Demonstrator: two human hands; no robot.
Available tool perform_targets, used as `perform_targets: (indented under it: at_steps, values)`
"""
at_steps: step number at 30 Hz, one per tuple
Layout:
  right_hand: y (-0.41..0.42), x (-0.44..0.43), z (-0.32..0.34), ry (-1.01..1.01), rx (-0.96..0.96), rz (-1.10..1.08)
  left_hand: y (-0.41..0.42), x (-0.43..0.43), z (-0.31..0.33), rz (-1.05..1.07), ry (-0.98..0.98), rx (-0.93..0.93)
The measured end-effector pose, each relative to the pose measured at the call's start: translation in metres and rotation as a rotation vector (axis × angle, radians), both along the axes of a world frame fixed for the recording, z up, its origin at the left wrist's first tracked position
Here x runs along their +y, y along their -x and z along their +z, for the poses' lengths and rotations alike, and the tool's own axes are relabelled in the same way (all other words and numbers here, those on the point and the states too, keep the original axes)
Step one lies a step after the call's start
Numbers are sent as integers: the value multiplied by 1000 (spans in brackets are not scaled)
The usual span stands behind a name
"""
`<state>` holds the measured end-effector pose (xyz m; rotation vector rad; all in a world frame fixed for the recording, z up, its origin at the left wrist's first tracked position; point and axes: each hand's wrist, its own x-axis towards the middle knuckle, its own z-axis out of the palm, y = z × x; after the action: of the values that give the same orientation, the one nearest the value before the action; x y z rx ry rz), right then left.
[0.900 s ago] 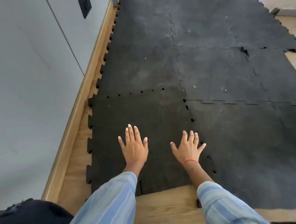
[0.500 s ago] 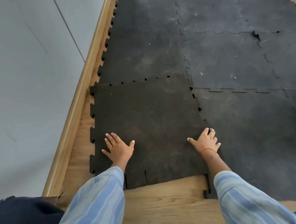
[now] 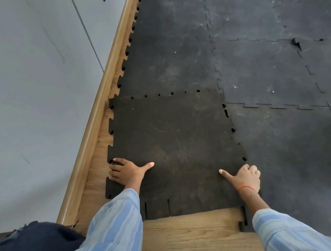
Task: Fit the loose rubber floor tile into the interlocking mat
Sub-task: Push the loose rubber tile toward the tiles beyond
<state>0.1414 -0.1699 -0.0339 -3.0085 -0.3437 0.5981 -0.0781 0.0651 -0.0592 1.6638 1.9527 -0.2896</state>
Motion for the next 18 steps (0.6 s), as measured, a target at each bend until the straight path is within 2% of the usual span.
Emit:
perform_targets:
  at_steps: [9, 18]
  values:
    - [73, -21, 0, -64, -23, -144, 26, 14, 2, -66, 8, 16]
    - [89, -25, 2, -75, -36, -181, 32, 9, 10, -130, -3, 44]
